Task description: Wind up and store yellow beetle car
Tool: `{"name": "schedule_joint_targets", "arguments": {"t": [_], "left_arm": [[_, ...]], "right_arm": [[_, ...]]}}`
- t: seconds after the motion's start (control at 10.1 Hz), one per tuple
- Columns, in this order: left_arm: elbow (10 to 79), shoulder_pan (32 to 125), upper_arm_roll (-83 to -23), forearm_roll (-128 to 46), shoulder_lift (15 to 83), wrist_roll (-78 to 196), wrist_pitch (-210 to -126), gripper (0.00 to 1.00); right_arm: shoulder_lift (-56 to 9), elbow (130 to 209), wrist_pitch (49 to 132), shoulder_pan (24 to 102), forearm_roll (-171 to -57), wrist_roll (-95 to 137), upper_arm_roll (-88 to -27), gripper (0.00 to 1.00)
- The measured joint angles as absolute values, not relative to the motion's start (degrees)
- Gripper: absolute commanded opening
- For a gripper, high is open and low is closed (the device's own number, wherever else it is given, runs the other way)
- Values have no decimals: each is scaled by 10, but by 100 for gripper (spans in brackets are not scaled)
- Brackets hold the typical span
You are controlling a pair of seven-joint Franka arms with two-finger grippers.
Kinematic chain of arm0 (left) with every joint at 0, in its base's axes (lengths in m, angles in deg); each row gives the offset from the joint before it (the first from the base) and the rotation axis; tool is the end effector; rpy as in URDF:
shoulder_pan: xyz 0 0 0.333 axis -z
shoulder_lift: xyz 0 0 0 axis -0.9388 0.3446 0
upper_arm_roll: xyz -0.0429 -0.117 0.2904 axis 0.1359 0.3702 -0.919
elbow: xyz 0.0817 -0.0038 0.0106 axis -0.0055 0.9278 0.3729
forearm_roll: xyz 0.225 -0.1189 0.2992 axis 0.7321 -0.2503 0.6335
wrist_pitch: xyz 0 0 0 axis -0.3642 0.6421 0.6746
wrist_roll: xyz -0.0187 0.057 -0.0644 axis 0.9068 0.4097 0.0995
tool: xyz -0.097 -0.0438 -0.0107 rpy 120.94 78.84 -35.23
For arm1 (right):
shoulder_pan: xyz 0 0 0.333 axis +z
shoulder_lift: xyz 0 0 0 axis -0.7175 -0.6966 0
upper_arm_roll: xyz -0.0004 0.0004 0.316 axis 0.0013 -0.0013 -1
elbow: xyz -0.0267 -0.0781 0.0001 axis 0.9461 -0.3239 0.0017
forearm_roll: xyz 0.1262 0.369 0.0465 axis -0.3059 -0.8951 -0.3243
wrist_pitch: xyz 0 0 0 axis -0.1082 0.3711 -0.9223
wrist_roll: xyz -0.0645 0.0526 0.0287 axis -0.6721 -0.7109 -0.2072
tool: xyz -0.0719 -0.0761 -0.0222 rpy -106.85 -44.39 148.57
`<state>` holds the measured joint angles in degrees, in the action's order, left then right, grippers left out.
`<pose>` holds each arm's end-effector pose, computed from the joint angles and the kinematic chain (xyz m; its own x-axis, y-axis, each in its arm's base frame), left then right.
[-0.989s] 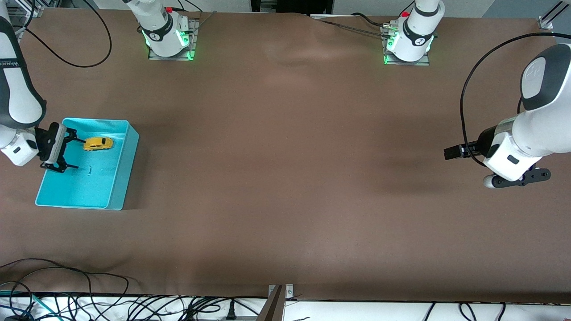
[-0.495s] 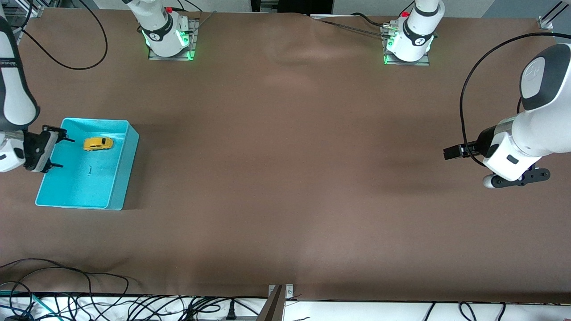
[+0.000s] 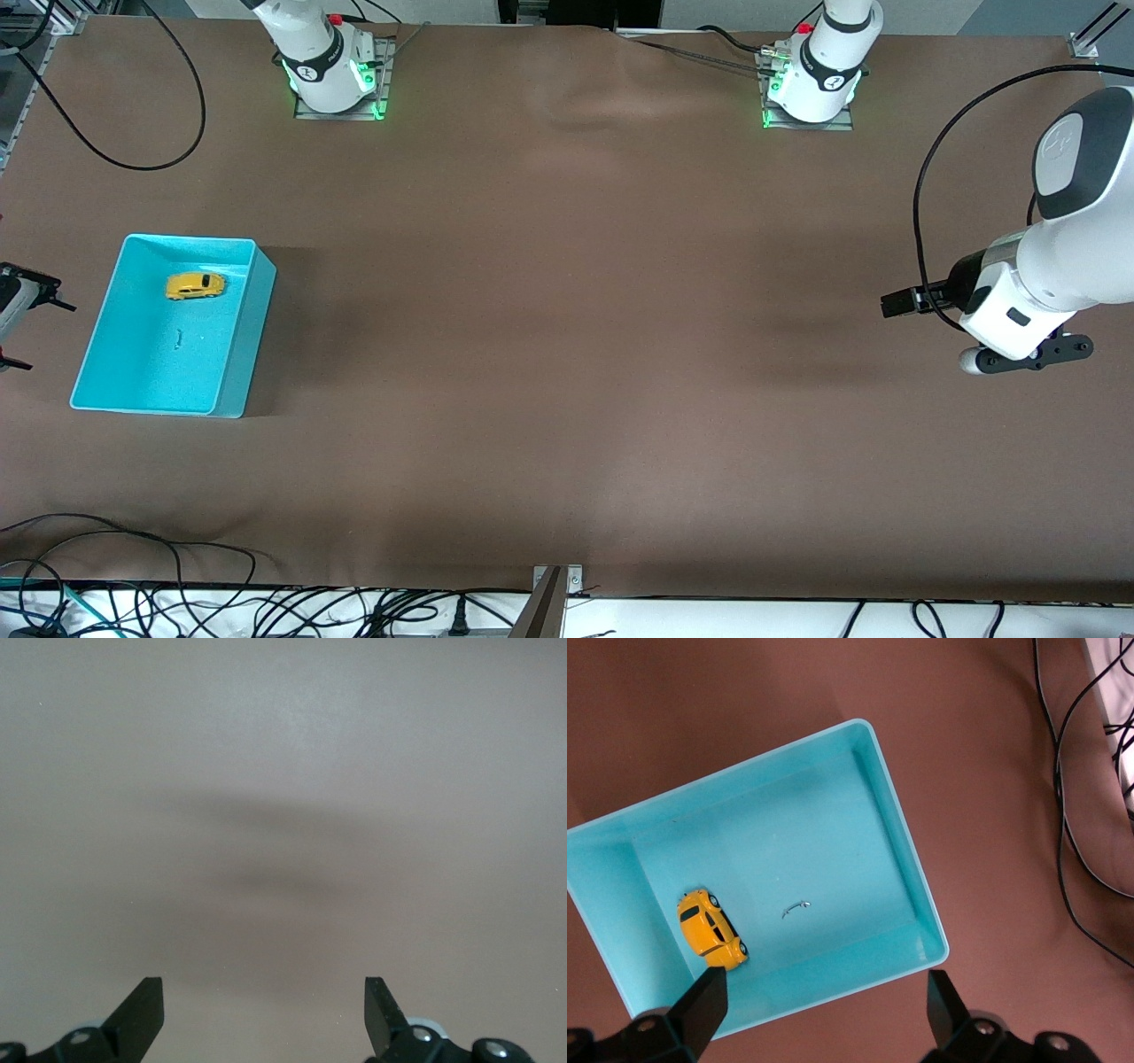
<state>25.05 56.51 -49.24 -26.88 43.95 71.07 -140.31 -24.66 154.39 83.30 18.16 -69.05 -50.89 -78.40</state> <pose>0.6413 -0.0489 0.4999 0.9662 0.1814 -0.1833 0.1820 -0.9832 -0.0138 0.6590 -0.1842 0.4476 0.4109 0.9115 -0.0191 0.9116 -0.4106 0.0201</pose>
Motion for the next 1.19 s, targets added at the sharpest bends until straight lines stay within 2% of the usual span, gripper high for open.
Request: {"name": "schedule_joint_targets", "arguments": {"t": [0.3,0.69,1.19], "left_arm": [[250,565,-492,-269,439,711,-1403,100],[250,566,-492,-269,439,711,-1403,100],[250,565,-492,-269,439,711,-1403,100]], "right_arm": [[-217,1543,797,193,-729,-424,-786,100],[-130,1547,716,237,-740,-196,-789,100],[-53,1562,685,306,-743,93,-787,100]]}}
